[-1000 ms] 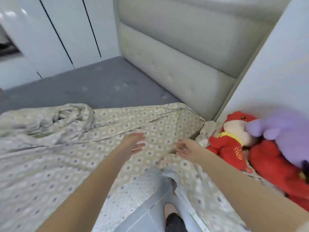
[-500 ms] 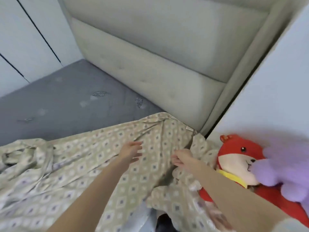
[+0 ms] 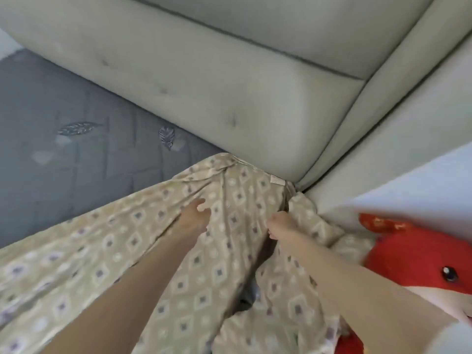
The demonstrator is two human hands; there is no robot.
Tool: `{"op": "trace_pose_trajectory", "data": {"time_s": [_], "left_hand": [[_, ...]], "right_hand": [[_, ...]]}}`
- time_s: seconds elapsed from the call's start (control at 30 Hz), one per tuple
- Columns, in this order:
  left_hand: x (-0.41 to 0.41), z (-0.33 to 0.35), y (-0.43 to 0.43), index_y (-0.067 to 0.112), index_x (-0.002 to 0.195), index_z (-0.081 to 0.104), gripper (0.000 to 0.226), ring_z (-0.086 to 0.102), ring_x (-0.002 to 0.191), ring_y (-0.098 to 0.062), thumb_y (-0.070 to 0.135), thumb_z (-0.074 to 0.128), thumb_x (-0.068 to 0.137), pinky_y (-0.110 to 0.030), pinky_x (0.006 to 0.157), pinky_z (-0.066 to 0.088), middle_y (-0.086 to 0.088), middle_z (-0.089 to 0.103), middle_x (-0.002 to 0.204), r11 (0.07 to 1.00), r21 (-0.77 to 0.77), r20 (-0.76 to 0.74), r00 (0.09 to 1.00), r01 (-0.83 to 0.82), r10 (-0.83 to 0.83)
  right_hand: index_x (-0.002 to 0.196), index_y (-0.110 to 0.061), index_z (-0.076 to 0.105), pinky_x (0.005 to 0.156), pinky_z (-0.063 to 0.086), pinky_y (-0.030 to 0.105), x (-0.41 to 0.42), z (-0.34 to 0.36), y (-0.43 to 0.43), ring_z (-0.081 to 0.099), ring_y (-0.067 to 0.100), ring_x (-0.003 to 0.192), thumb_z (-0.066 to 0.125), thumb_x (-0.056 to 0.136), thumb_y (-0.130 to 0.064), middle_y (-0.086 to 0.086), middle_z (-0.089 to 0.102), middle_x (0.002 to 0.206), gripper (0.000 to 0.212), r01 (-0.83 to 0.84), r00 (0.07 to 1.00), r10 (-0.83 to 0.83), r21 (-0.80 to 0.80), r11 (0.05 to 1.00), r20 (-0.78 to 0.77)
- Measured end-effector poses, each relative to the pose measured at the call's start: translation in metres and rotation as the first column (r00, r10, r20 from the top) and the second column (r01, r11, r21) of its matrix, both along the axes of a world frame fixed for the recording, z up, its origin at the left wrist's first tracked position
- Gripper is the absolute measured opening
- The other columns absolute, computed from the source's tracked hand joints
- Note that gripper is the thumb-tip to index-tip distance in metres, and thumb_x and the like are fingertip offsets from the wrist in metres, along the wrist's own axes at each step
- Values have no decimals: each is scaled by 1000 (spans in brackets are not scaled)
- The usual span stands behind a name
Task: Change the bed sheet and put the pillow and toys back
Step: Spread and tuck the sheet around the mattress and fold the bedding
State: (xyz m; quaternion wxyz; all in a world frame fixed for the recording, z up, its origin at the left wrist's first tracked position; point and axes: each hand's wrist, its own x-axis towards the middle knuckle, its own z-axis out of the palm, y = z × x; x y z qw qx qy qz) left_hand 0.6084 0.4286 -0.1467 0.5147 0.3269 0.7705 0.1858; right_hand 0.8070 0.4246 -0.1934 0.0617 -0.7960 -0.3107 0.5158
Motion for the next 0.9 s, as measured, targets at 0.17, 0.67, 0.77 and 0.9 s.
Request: {"op": "trace_pose_trajectory", "data": {"time_s": [0.17,0.67,0.77,0.9], "left_hand": [[9,-63,35,25,145,35,52,46,128,-27,18,49,96,-44,97,48,1,16,157,972,7,-150,961,236,-233],[36,-167,133,30,151,-1,70,38,131,-40,34,44,98,-51,98,39,-18,-3,156,971,112,-468,873,211,-135],[24,-173,145,10,147,16,68,40,127,-42,23,54,92,-49,99,38,-22,24,148,957,-34,-549,795,287,-258],[16,-171,165,3,127,47,40,50,118,-40,7,53,87,-42,99,39,-21,53,128,951,43,-559,796,307,-232]], "right_hand": [[140,-2,40,100,41,35,-2,-40,30,45,34,125,43,95,-20,16,35,143,48,-174,969,168,19,985,182],[120,-4,58,83,49,33,11,-126,92,57,31,112,51,94,-11,15,56,125,28,-487,736,343,103,868,584],[121,-3,56,86,47,32,10,-129,87,56,30,113,46,98,-12,15,54,125,27,-416,777,257,163,895,575],[123,1,54,96,42,33,20,-133,81,49,30,119,46,96,-10,19,51,127,30,-238,868,108,217,947,484]]}}
